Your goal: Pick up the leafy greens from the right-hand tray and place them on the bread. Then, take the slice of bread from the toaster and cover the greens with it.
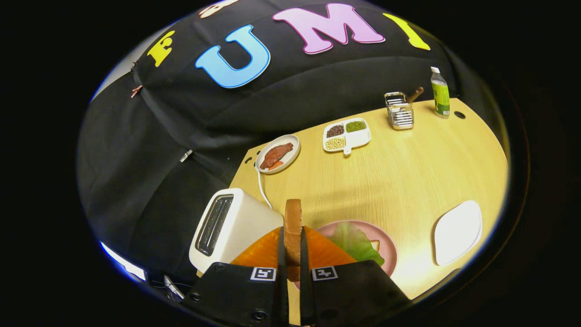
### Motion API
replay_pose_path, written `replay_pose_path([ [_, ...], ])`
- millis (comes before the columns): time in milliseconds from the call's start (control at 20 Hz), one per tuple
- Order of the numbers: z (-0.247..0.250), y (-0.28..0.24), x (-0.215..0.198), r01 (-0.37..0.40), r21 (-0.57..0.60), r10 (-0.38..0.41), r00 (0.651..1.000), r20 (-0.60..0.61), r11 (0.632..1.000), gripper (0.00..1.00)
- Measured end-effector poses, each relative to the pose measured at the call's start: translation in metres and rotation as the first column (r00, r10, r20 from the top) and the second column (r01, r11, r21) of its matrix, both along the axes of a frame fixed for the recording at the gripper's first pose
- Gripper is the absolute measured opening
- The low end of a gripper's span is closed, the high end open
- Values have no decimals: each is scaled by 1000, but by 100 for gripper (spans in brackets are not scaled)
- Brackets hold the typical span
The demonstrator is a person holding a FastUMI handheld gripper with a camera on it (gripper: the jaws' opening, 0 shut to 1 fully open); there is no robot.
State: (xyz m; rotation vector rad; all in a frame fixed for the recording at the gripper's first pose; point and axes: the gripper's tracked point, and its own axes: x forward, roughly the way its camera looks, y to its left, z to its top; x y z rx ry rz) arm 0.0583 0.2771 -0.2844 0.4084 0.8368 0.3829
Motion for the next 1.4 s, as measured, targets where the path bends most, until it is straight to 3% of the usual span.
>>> replay_pose_path([
  [550, -60, -49, -22, 86, -90, -92, 994, -61, 992, 16],
  [650, -68, -61, -24, 95, -148, -105, 993, -57, 984, 23],
  [850, -81, -80, -35, 117, -215, -135, 989, -68, 970, 50],
  [1050, -70, -96, -29, 151, -227, -163, 986, -35, 962, 81],
  [1100, -61, -102, -26, 163, -231, -171, 985, -15, 959, 97],
  [1400, 13, -151, -14, 259, -281, -221, 962, 161, 924, 99],
])
